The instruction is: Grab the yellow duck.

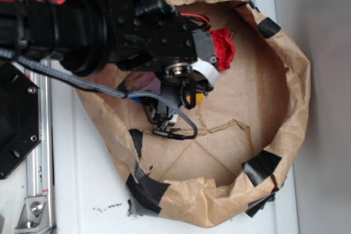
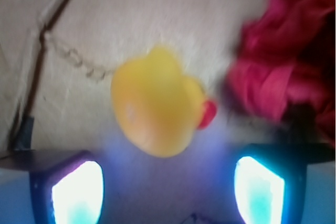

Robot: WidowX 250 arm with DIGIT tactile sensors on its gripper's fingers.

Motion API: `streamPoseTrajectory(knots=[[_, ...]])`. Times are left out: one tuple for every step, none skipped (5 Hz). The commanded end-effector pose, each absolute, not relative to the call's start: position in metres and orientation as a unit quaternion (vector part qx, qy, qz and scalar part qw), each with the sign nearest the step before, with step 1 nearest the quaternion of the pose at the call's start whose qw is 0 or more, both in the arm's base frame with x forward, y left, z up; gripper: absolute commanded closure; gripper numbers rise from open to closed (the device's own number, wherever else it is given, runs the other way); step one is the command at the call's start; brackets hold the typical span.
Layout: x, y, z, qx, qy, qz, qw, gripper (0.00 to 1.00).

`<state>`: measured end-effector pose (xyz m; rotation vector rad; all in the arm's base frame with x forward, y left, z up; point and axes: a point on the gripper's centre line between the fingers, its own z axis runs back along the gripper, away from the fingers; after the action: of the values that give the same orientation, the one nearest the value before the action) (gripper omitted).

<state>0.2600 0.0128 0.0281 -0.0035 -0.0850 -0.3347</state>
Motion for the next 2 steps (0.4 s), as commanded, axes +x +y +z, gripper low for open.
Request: streamPoseTrajectory(knots=[[0.2718,0.0175,0.0640,0.016,-0.091,-0.168,0.981,0.00],[0.2713,0.0199,0.0731,0.013,-0.101,-0.161,0.982,0.00]])
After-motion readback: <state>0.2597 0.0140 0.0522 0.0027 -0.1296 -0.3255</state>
